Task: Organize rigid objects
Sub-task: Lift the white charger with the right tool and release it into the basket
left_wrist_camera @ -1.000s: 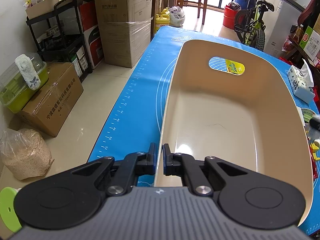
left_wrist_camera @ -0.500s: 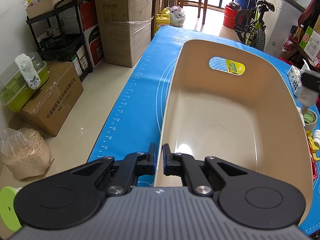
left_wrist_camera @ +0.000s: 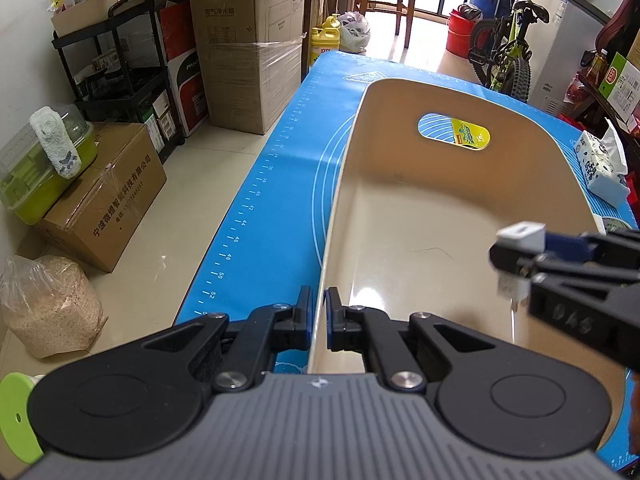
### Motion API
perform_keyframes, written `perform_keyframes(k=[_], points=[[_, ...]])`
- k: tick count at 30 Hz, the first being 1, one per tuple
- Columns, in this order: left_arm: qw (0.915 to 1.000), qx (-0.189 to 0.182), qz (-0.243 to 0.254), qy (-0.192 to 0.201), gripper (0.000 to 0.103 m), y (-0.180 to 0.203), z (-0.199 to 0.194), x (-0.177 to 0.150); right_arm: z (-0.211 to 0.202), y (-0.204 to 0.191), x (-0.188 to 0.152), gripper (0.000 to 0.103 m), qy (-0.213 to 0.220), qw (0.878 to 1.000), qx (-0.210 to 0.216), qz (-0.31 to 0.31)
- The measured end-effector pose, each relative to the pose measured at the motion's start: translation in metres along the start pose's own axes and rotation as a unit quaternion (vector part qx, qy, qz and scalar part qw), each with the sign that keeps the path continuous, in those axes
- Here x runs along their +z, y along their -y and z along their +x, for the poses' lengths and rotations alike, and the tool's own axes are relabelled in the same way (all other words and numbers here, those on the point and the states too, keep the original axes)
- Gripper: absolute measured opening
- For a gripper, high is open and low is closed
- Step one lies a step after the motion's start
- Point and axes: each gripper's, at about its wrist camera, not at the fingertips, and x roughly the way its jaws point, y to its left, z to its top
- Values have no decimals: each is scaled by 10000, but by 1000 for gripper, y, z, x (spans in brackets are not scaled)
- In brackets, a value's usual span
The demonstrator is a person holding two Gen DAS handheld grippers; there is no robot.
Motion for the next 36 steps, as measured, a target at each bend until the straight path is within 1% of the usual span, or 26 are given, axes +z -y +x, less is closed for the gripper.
perform_keyframes(k=[2, 5, 8, 10, 13, 15, 19, 25, 29, 31, 36], points=[[10000, -3, -2, 1, 8, 0, 0, 0, 6, -1, -2, 43, -169, 9998, 19, -74], [10000, -2, 4, 1, 8, 0, 0, 0, 10, -6, -4, 42, -206, 9995, 8, -233], [10000, -1, -1, 1, 8, 0, 0, 0, 9, -5, -5, 49, -187, 9997, 51, -170], [10000, 3, 4, 2, 8, 0, 0, 0, 7, -1, -4, 50, -175, 9997, 107, -103], [10000, 9, 6, 2, 8, 0, 1, 0, -3, 3, -2, 54, 8, 9998, 166, -62], [10000, 9, 5, 2, 8, 0, 1, -1, -11, 8, 0, 66, 162, 9998, 125, -31], [10000, 10, 13, 3, 8, 0, 1, 0, -34, 27, 4, 67, 441, 9987, 173, 164], [10000, 12, 11, 2, 8, 0, 1, 0, -66, 61, 9, 68, 898, 9954, -109, 306], [10000, 20, 13, -1, 8, 0, 1, -1, -75, 83, 8, 68, 1265, 9897, -458, 488], [10000, 24, 18, -1, 8, -1, 1, -1, -73, 98, 7, 68, 1270, 9880, -580, 659], [10000, 16, 8, -16, 8, -1, 1, 0, -58, 127, -5, 68, 1138, 9861, -955, 739]])
